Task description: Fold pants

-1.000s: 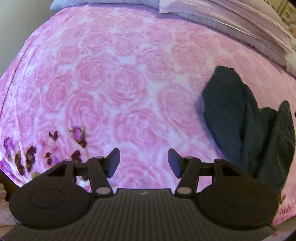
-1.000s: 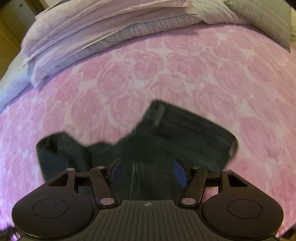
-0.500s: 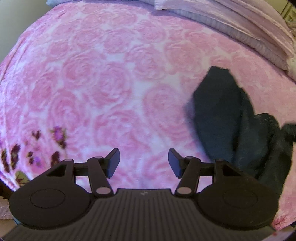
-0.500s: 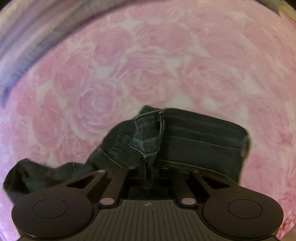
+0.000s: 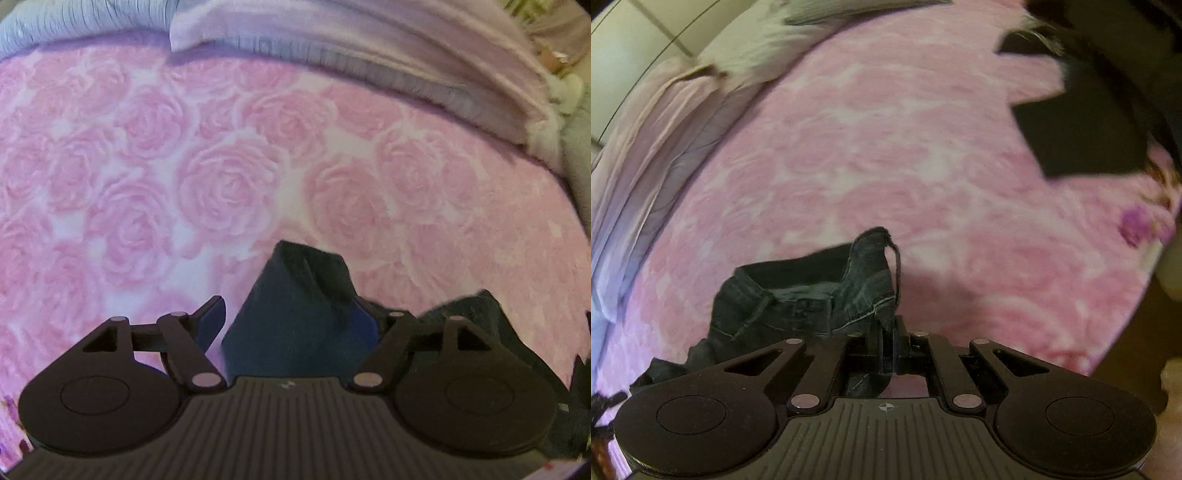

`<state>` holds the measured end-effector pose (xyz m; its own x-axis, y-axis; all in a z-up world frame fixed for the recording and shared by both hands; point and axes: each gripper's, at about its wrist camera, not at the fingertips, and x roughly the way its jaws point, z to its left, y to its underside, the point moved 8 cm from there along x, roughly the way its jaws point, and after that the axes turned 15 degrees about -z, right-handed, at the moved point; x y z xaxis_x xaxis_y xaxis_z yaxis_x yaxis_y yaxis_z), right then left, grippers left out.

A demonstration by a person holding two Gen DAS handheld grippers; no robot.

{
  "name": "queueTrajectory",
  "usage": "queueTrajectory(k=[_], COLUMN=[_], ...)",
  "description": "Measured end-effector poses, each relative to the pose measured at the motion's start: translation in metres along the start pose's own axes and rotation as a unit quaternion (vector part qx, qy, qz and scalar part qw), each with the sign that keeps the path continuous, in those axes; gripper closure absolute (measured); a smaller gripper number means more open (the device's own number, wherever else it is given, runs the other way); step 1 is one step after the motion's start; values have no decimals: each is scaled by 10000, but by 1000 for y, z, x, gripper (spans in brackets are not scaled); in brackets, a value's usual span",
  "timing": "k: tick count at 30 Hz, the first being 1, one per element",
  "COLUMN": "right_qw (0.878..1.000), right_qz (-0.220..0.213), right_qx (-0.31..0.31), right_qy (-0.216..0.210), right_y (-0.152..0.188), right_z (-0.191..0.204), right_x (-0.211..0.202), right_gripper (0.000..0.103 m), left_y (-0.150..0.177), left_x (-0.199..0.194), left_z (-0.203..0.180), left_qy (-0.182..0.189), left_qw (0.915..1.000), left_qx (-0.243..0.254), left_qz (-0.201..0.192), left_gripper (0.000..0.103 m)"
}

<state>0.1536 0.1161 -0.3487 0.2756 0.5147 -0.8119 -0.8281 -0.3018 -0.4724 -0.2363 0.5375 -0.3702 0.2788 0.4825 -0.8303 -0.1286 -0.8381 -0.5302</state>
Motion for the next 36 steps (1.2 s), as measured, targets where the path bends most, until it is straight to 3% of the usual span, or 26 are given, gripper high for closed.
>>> queueTrajectory(k=[1, 3, 4, 7, 11, 15, 19, 21, 23, 26, 31, 34, 36], right_qw=[10000, 9999, 9999, 9989, 9914, 9684, 9338, 9169, 9102, 9308, 9843, 9980, 9999], right_qz=[-6, -52, -82, -232, -651, -1294, -2139, -2489, -2684, -2347, -920, -110, 44], right_qx=[91, 118, 110, 140, 101, -146, -222, -95, -68, 105, 407, 198, 144], right_qy=[-28, -75, -103, -378, -1127, -2125, -2860, -3119, -3154, -2800, -1448, -585, -82], right_y=[1, 3, 3, -7, -43, -89, -126, -140, -143, -122, -55, -13, 5], right_z=[-3, -5, -4, 8, 63, 148, 202, 208, 201, 158, 46, -11, -42], right_x=[-1, -2, -2, 2, 1, -24, -81, -114, -138, -141, -85, -40, -21], right_gripper=[103, 103, 103, 103, 103, 103, 103, 103, 103, 103, 103, 100, 98], left_y=[0, 6, 12, 21, -8, -63, -117, -130, -128, -90, 29, 103, 138], left_x=[12, 30, 35, 36, 10, -38, -117, -158, -195, -222, -215, -196, -184], left_z=[0, -1, -1, -2, 16, 23, 39, 47, 56, 70, 108, 140, 151], left_qy=[-38, 27, 119, 87, 223, 13, -125, -173, -259, -299, -611, -890, -948], left_qw=[9999, 9992, 9986, 9986, 9993, 9950, 9792, 9685, 9600, 9605, 9739, 9730, 9705], left_qx=[-53, -96, -39, 282, -261, 17, -59, -72, -112, -359, -1069, -1735, -2006], left_qz=[99, 382, 512, 437, -129, -1000, -2026, -2484, -2786, -2742, -1908, -1236, -947], left_gripper=[33, 46, 65, 89, 92, 92, 93, 93, 92, 87, 67, 65, 65])
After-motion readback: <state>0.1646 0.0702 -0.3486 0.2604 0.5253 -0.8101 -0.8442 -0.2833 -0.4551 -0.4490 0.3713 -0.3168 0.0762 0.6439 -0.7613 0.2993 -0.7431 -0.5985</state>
